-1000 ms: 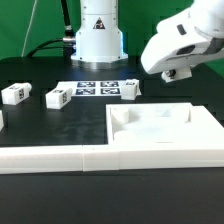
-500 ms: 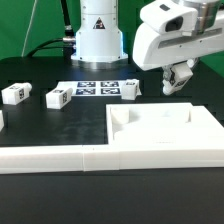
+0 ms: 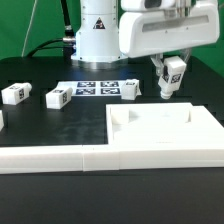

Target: Assemble one leg

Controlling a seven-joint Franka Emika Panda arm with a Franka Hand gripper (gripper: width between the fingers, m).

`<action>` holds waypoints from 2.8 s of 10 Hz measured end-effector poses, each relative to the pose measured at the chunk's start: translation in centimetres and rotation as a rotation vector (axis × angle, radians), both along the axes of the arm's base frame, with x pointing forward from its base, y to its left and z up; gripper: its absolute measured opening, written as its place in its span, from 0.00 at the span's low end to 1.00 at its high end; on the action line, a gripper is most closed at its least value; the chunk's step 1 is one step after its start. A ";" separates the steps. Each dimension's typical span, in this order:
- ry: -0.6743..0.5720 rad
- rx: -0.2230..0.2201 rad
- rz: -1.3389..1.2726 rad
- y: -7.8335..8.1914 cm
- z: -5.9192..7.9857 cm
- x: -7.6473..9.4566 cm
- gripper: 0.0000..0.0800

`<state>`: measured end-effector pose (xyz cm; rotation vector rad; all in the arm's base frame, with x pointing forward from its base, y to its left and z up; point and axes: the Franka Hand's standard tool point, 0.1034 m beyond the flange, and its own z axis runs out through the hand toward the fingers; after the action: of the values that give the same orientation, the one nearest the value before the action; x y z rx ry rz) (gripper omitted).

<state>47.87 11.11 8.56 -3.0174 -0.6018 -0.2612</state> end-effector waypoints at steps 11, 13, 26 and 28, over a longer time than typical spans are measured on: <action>0.005 0.013 -0.025 0.7 3.1 7.6 0.37; 0.006 0.013 -0.025 0.7 3.1 7.6 0.37; -0.180 0.062 -0.026 1.0 1.4 13.2 0.37; -0.158 0.059 -0.023 1.1 1.2 13.0 0.37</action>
Offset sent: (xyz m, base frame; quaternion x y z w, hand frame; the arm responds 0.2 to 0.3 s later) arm 0.0000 0.0000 0.0000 0.0000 0.0000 0.0000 1.0000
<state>60.89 12.19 9.73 -2.9679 -0.5596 -0.5125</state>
